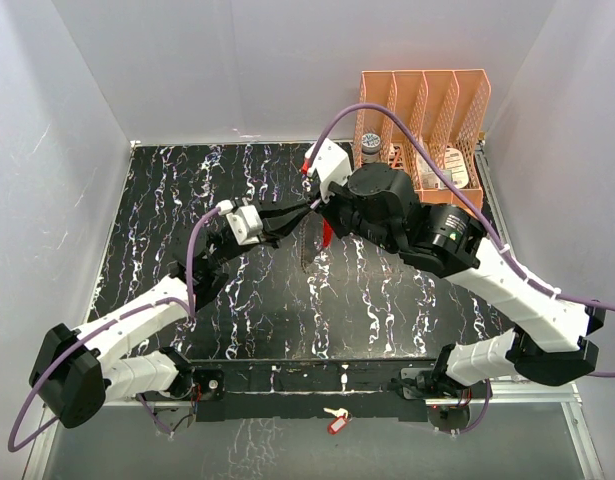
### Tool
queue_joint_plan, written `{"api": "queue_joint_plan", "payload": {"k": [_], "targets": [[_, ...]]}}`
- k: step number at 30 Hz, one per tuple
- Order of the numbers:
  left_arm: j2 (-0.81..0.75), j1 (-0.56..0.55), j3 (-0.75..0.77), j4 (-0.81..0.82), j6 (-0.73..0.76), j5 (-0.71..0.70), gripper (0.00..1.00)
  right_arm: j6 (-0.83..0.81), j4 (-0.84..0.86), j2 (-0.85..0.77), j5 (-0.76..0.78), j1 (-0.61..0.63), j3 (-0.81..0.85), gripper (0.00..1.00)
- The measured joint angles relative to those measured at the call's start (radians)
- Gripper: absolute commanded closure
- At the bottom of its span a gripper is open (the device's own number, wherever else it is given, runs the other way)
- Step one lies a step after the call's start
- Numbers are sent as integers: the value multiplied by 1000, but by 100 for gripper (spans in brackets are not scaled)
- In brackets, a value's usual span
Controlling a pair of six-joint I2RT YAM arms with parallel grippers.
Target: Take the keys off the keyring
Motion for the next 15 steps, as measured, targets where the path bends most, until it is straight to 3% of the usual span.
{"api": "queue_joint_plan", "payload": {"k": [5, 15], "targets": [[-11, 0, 11, -29, -15, -3, 66, -16, 48, -7, 13, -1, -2, 100], [-31, -12, 8, -155, 32, -76, 59, -20, 222, -72, 42, -2, -2, 100]]}}
